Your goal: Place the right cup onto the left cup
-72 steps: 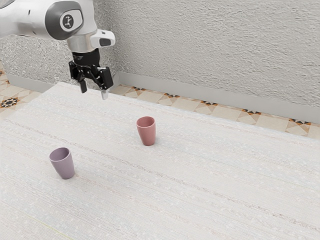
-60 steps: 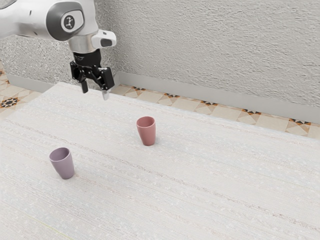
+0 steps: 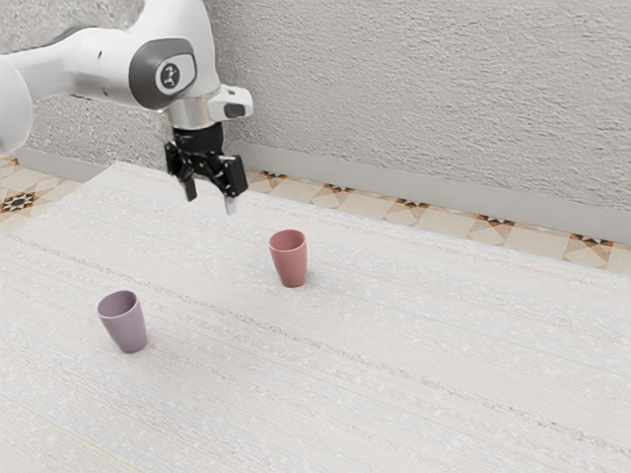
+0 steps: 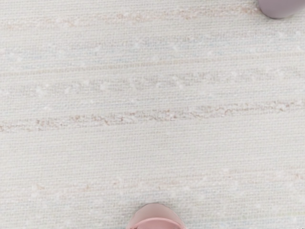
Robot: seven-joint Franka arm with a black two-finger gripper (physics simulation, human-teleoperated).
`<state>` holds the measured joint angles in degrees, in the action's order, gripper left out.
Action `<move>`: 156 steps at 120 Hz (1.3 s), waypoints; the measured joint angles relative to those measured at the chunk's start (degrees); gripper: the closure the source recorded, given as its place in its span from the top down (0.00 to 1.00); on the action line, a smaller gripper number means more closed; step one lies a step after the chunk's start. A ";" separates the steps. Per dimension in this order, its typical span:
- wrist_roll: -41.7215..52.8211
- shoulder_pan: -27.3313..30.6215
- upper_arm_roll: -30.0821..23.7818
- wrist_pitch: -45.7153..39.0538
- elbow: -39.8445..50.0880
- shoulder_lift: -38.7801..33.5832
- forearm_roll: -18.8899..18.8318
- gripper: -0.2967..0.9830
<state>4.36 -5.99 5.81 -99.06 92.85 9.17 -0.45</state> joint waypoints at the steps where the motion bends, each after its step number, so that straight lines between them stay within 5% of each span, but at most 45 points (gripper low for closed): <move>1: 0.00 0.00 0.00 -0.14 -0.03 0.16 0.01 0.77; 52: 0.18 -0.04 -0.88 -6.75 -6.57 12.77 0.64 0.74; 120: 2.85 6.56 -9.73 -8.39 -25.71 33.29 1.31 0.72; 156: 4.38 8.44 -13.90 -8.45 -30.62 37.74 -2.35 0.71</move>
<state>8.74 2.46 -8.09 -107.52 62.23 46.91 -2.80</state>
